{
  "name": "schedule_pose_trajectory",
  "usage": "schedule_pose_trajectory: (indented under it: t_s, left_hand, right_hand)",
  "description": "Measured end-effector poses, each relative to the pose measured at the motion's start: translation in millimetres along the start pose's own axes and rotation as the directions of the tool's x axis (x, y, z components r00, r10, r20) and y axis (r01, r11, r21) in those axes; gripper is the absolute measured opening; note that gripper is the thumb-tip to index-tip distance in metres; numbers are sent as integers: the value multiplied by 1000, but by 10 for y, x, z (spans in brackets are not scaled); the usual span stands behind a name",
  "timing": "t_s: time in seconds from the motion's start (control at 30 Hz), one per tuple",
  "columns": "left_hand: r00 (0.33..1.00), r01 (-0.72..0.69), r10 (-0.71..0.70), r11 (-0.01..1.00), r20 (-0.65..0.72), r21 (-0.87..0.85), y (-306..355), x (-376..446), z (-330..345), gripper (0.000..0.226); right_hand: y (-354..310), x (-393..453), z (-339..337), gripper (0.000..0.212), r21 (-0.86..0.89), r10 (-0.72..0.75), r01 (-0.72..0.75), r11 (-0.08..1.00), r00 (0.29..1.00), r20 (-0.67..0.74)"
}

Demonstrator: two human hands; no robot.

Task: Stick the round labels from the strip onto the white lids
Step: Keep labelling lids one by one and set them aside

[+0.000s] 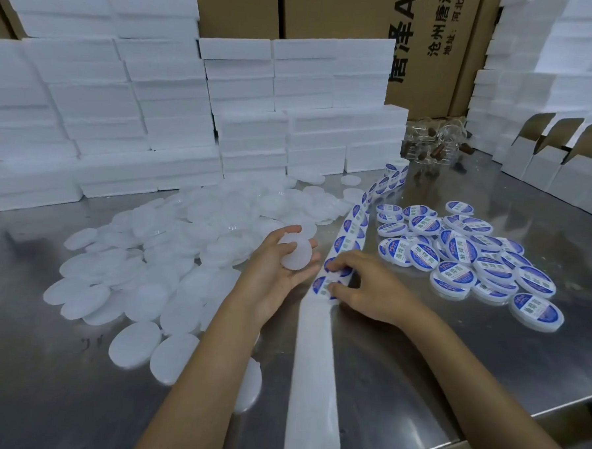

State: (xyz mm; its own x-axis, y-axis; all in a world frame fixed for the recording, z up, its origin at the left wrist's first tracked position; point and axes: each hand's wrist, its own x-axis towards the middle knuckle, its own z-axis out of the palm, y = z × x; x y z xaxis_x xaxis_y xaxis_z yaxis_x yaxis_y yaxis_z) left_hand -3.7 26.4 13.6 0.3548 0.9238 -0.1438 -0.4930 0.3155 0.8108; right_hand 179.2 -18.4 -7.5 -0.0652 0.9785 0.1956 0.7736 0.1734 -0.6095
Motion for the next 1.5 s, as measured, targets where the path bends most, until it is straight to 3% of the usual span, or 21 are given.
schedule_pose_trajectory:
  t_s: [0.17, 0.6, 0.9, 1.0, 1.1, 1.23, 1.3, 1.4, 1.5]
  left_hand:
    - [999, -37, 39, 988, -14, 152, -2, -6, -14, 29]
    - [995, -95, 101, 948, -3, 304, -32, -7, 33, 35]
    - [982, -179, 185, 811, 46, 557, -67, 17, 49, 41]
    - [981, -182, 187, 758, 59, 626, -81, 13, 53, 41]
    - [984, -157, 173, 734, 42, 661, -71, 17, 49, 39]
    - [995, -92, 102, 833, 11, 546, -56, 28, 27, 38]
    - [998, -60, 66, 882, 3, 467, -44, 27, 20, 34]
    - [1000, -24, 24, 963, 3, 267, -41, 17, 7, 27]
    - [997, 22, -29, 994, 65, 107, -25, -3, 4, 36]
  right_hand:
    - [-103, -2, 133, 27, -82, -73, 70, 994, 997, -33]
    - [-120, -54, 177, 19, 69, -20, 27, 997, 995, -97]
    - [-165, -85, 194, 24, 118, -65, 79, 990, 991, -118]
    - [-218, -94, 169, 21, 193, -52, 83, 978, 986, -159]
    - [-252, -95, 116, 18, 412, 32, 48, 910, 983, -183]
    - [-243, -79, -25, 18, 800, 183, 65, 596, 959, -215]
    - [-254, -13, -104, 21, 866, 224, 72, 495, 952, -207]
    - [-359, 121, -119, 22, 850, 216, 33, 526, 961, -170]
    - [-496, 210, 68, 26, 822, 243, 17, 570, 952, -188]
